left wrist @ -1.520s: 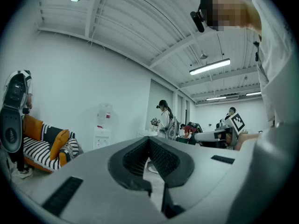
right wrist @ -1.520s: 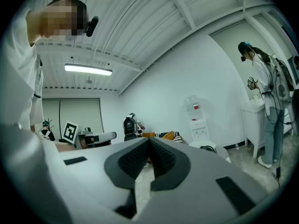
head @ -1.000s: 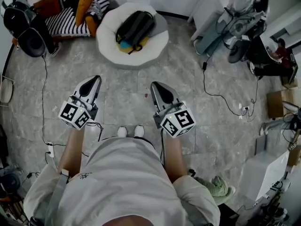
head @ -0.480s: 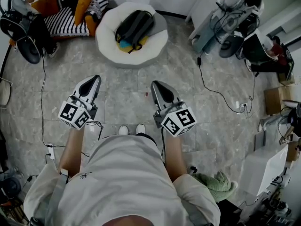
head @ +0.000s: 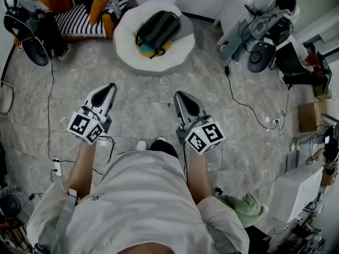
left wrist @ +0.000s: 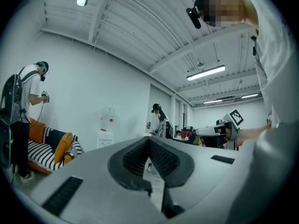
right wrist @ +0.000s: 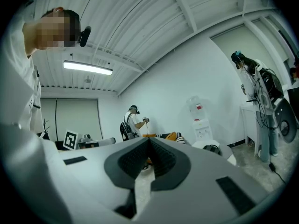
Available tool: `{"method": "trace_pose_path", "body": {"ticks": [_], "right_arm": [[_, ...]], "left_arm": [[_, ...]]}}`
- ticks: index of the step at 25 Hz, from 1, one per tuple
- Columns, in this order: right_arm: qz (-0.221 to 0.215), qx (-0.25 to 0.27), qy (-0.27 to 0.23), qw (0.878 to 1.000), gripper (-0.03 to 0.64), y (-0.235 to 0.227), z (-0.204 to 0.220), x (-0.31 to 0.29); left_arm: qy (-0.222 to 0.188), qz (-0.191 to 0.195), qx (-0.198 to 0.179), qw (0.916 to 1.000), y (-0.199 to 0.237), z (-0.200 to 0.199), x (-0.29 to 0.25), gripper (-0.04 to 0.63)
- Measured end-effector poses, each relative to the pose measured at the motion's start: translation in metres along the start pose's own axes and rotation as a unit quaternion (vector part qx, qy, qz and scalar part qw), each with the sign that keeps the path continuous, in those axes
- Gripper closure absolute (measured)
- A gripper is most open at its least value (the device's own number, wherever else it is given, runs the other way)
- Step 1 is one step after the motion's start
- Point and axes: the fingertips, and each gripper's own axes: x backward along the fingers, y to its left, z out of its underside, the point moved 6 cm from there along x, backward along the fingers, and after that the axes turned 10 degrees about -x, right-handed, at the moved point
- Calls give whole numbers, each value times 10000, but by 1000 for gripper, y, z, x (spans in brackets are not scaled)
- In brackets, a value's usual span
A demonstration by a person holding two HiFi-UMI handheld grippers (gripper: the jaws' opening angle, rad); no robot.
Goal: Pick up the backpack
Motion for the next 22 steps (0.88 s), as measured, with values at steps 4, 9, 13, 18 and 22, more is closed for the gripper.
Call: {"method": "trace_pose_path", "body": {"ticks": [4, 9, 13, 18, 22], "right_arm": [[-56, 30, -14, 10000, 609, 6, -2, -7], [-95, 18, 17, 10000, 611, 1, -5, -12], [-124, -57, -4, 9999, 609, -17, -8, -15], [-153, -132, -52, 9998, 609, -47, -19, -24], [-190, -154, -41, 9997, 609, -70, -26, -41]], "left_arm": [[-8, -41, 1, 10000, 7, 0, 6, 592], [33, -67, -38, 10000, 6, 0, 1, 592], [78, -135, -31, 9999, 7, 3, -14, 592], [71, -172, -98, 9998, 11, -2, -45, 592], [81, -209, -115, 9997, 22, 0, -71, 592]]}}
